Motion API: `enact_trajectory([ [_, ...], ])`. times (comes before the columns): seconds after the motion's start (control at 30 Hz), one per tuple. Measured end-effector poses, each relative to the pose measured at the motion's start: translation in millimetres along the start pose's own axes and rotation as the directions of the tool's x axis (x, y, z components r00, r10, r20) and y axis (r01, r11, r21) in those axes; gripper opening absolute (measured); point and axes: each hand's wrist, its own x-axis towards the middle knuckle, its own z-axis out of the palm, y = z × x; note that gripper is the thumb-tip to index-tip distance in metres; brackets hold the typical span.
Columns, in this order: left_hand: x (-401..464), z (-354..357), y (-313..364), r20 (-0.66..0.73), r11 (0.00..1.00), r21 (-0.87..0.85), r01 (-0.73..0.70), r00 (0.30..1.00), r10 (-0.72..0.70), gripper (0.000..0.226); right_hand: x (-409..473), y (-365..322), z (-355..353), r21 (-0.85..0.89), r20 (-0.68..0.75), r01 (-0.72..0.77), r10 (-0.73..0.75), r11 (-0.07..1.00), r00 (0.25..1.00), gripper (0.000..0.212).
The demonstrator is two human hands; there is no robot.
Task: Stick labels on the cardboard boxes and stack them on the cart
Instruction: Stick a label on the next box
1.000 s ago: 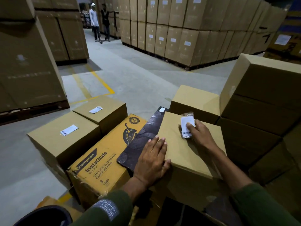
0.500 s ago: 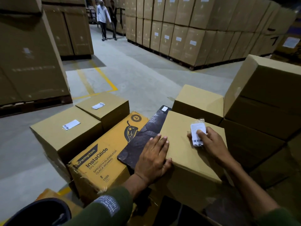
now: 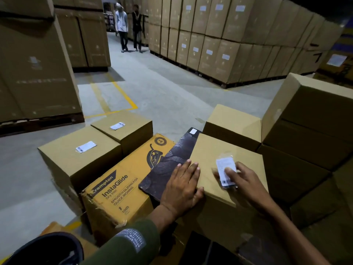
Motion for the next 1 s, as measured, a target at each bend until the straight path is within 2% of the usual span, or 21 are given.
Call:
enact_trajectory([
  [0.1,1.0,0.3,0.9,0.008,1.000,0.005,0.002,1.000,-0.002,0.059,-12.9,-2.9,-13.1,0.157,-0.087,-0.075,0.089,0.985,0.992,0.018],
  [0.2,2.6,-4.2,1.9,0.054,0.999,0.043,0.013,0.998,-0.015,0.060,-9.9,-6.8,-7.0,0.229,-0.174,-0.105,0.147,0.968,0.974,0.014],
  [0.33,1.9,-14.1,-1.4,0.132,0.991,0.131,0.033,0.990,-0.051,0.072,-0.4,-29.3,15.0,0.426,-0.121,-0.175,0.248,0.887,0.961,0.012],
  [0.4,-6.3,-21.8,-7.5,0.122,0.986,0.153,0.066,0.989,-0.086,0.078,3.7,-46.8,26.6,0.458,-0.088,-0.172,0.237,0.872,0.967,0.015],
  [0.53,-49.4,-46.1,-37.7,0.085,0.941,0.239,0.240,0.960,-0.266,0.077,13.5,-81.4,64.8,0.394,-0.027,-0.082,0.100,0.915,0.995,0.016],
  [0.73,-146.2,-104.9,-102.8,0.062,0.790,0.354,0.500,0.830,-0.554,0.075,39.3,-125.4,168.7,0.203,0.144,0.145,-0.176,0.968,0.974,0.016],
  [0.87,-224.9,-148.8,-125.5,0.019,0.644,0.461,0.610,0.719,-0.695,0.073,22.2,-147.4,263.2,0.138,0.314,0.293,-0.323,0.946,0.893,0.007],
  [1.0,-288.3,-180.9,-131.8,-0.040,0.490,0.534,0.689,0.600,-0.799,0.070,-11.8,-155.0,335.4,0.104,0.484,0.376,-0.377,0.921,0.790,0.008],
])
